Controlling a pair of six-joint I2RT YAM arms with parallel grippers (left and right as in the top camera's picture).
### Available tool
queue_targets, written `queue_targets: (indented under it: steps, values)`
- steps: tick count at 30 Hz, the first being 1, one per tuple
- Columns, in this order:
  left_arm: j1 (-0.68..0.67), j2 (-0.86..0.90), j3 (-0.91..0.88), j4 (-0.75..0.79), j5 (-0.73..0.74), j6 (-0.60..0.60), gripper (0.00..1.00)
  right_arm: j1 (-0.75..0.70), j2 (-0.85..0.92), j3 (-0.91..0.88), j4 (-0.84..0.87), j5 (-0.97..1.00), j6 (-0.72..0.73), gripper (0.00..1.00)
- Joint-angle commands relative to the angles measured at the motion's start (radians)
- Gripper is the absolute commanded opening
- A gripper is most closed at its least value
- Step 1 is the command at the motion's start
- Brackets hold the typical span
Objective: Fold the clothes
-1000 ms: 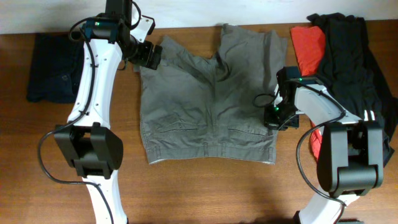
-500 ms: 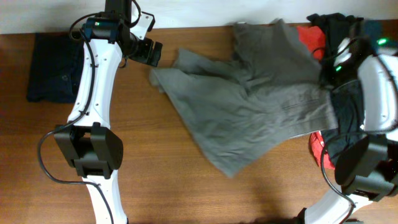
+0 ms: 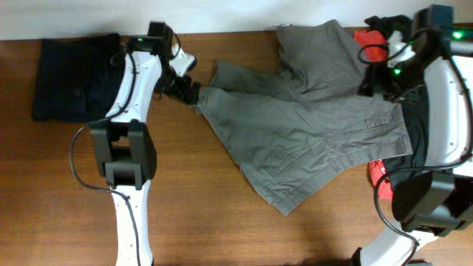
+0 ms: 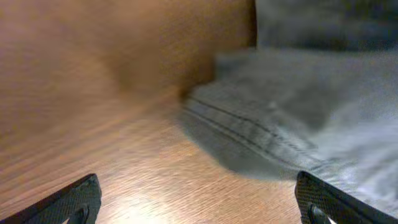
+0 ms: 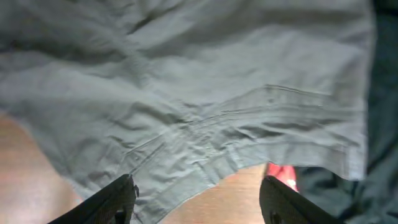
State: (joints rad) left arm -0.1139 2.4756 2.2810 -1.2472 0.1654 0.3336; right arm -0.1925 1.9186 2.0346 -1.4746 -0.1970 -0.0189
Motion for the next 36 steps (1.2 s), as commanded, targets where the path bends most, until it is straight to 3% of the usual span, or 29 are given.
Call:
queue_targets:
  steps: [1,9,13,15,18,19,22,30,36]
  values:
    - [0.005,0.01,0.005,-0.023,0.078,0.119,0.99,0.056,-0.008,0.01,0.01,-0.028,-0.034,0.69]
    - [0.002,0.016,0.005,-0.016,0.373,0.377,0.99,0.104,-0.007,0.01,0.042,-0.029,-0.034,0.7]
    - [-0.018,0.041,0.005,0.005,0.368,0.449,0.98,0.107,-0.005,0.01,0.042,-0.029,-0.034,0.7]
    - [-0.029,0.057,0.005,0.008,0.341,0.489,0.91,0.107,-0.003,0.01,0.042,-0.028,-0.034,0.7]
    - [-0.04,0.08,0.005,0.033,0.243,0.491,0.06,0.107,-0.001,0.01,0.043,-0.028,-0.034,0.7]
    - [-0.04,0.082,0.005,0.037,0.224,0.491,0.01,0.107,0.001,0.01,0.043,-0.029,-0.034,0.7]
    - [-0.039,0.08,0.01,0.057,0.152,0.441,0.01,0.107,0.002,0.007,0.053,-0.032,-0.033,0.7]
    - [-0.025,0.08,0.137,0.022,-0.256,0.031,0.01,0.114,0.003,-0.017,0.076,-0.036,-0.026,0.7]
    - [0.017,0.08,0.198,-0.163,-0.312,-0.116,0.01,0.14,0.007,-0.051,0.105,-0.036,-0.026,0.7]
